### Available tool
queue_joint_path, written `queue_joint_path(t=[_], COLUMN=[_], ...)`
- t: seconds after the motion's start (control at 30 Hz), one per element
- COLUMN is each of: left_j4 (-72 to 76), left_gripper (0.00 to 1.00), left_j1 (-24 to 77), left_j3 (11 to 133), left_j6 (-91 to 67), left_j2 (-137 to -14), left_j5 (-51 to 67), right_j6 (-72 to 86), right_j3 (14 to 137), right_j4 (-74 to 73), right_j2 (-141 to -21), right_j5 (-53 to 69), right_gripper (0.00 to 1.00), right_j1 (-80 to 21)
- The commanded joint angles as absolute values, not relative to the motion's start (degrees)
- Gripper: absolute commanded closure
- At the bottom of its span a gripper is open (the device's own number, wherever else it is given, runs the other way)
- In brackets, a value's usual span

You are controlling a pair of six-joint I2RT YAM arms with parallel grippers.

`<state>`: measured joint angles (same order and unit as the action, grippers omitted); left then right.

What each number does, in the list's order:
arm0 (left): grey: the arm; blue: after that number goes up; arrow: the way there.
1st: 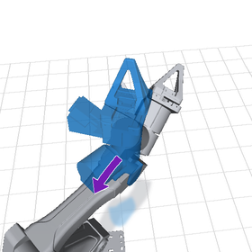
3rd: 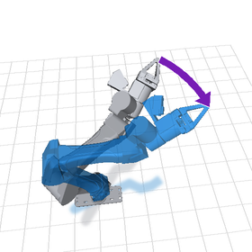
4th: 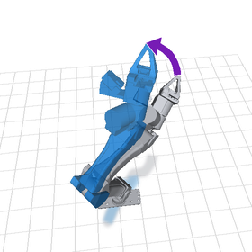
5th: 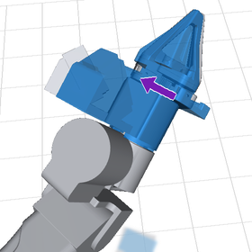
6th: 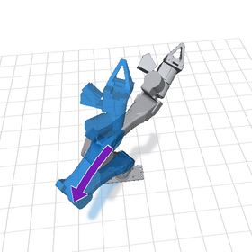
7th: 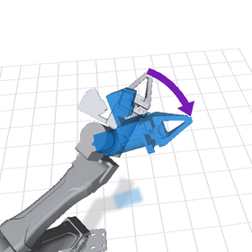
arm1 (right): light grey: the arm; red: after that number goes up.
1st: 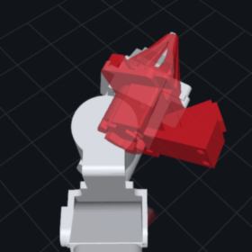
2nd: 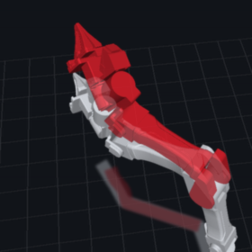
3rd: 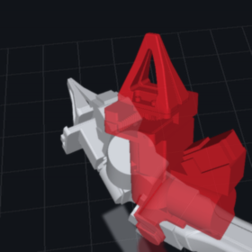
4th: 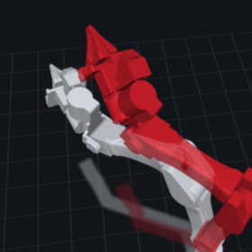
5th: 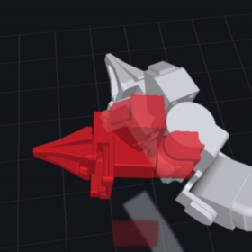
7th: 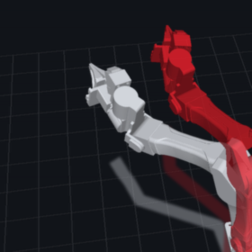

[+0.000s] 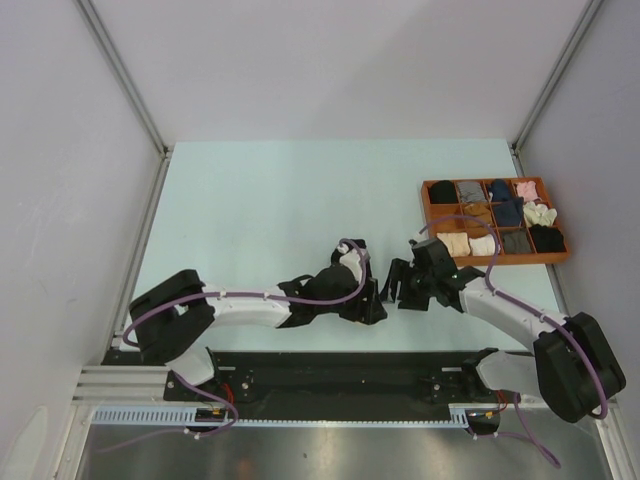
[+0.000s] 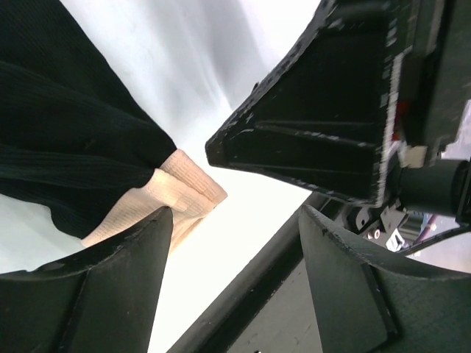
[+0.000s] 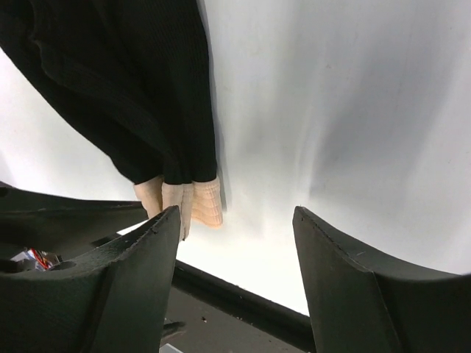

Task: Roll the underwear
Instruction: Fold the underwear at the center of the board.

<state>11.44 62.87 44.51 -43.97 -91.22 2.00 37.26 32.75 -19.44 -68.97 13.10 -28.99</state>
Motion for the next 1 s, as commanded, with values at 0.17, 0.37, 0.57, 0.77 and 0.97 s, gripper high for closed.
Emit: queue_joint_path(t=[0.17,0.37,0.57,0.77,0.97], left_j4=[21.0,22.6,23.3,23.4,23.4], left_gripper=[0.22,0.21,0.21,0.21,0.21], left_j1=[63.2,63.1,63.1,63.1,63.1], left_j3=[40.3,39.2,39.1,38.8,38.7], left_j6=[-44.6,-44.4,-44.6,-44.7,-44.7], left_j2=[-91.0,-91.2,-92.2,-92.1,-92.0], left_j5=[6.1,6.2,6.4,6.2,6.1], right_j6=[38.2,39.6,39.6,39.3,39.1], right_j3=[30.1,29.2,29.2,29.3,29.3], right_j4=[-14.9,-11.1,-8.0,-7.1,-7.0], right_j2=[-67.0,-66.2,-67.4,-71.6,-74.4], right_j5=[18.7,20.5,22.2,20.1,18.2], right_gripper=[0.3,0.3,0.3,0.3,0.32], right_j1=[-28.2,-28.2,-29.4,-32.3,-33.5])
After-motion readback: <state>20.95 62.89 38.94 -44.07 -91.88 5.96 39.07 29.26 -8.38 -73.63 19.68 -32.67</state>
